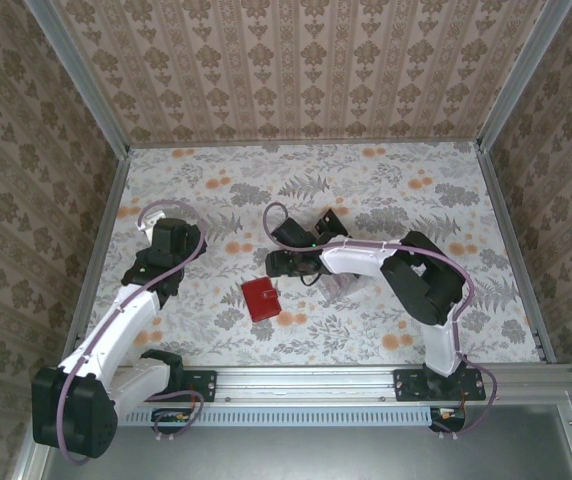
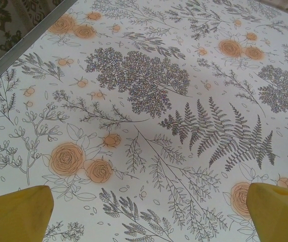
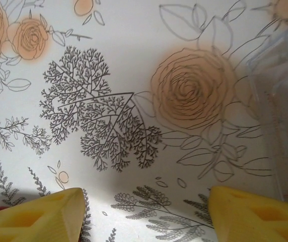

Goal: Put the credit cards into the card holder

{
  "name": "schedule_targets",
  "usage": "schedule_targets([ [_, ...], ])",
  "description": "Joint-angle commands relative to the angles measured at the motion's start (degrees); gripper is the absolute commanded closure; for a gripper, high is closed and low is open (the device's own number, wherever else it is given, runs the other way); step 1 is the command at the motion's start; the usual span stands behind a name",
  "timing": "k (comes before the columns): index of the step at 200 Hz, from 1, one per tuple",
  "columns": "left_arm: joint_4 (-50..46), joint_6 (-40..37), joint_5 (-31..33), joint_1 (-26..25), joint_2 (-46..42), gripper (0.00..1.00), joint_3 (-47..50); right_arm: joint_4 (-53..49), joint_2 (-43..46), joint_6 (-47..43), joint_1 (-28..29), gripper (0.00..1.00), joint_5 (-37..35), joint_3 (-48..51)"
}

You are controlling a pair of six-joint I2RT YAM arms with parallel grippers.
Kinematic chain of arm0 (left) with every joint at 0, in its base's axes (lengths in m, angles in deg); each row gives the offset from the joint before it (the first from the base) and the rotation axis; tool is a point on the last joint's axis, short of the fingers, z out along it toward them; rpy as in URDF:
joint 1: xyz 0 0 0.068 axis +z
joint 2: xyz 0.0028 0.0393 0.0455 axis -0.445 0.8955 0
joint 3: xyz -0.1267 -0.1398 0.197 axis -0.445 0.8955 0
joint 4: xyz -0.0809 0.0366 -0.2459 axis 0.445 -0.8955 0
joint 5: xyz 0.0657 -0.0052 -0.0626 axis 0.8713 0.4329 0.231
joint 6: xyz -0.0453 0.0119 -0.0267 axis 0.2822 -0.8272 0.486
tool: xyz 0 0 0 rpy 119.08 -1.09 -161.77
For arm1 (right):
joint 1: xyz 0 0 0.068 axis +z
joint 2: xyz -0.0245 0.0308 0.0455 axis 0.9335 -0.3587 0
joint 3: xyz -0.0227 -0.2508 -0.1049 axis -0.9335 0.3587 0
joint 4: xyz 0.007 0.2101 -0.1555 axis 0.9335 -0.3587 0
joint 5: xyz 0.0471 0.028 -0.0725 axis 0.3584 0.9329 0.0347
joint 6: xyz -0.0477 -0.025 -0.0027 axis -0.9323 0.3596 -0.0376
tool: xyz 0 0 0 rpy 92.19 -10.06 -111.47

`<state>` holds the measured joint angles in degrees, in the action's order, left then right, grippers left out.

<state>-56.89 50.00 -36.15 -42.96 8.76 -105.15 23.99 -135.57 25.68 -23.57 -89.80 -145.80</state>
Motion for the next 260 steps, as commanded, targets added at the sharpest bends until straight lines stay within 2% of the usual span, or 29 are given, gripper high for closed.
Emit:
schedule_targets([
  [1,-1.14,-0.56,0.98,-0.39,-1.00,0.00,-1.44,-2.27,2.86,-1.44,-1.71,0.31,-3.77,1.67],
  [33,-1.28,-0.52,-0.43,-0.55,-1.23,0.00,-1.20,-3.07,4.34,-4.75,-3.31,0.31,-3.94,1.69],
  [50,-1.52,-0.31,-1.16,-0.67,-1.21,0.00,-1.13,-3.46,5.91,-6.88,-3.22,0.31,-1.74,1.23],
  [88,-2.66,-0.21,-2.86,-0.85,-1.31,0.00,-1.07,-7.73,9.18,-7.94,-0.26,0.31,1.35,-0.69],
  [179,-6.84,0.77,-2.44,0.72,-1.05,0.00,-2.40,-18.18,4.54,-4.01,12.32,0.36,-12.91,-6.04],
  [217,-7.53,1.88,-4.97,3.85,-0.59,0.00,-2.04,-20.97,1.27,-4.86,14.57,0.37,-15.33,-9.39],
  [260,-7.47,2.59,-5.99,5.17,-0.79,0.00,-1.00,-21.49,-1.80,-5.90,15.13,0.40,-15.61,-12.21],
])
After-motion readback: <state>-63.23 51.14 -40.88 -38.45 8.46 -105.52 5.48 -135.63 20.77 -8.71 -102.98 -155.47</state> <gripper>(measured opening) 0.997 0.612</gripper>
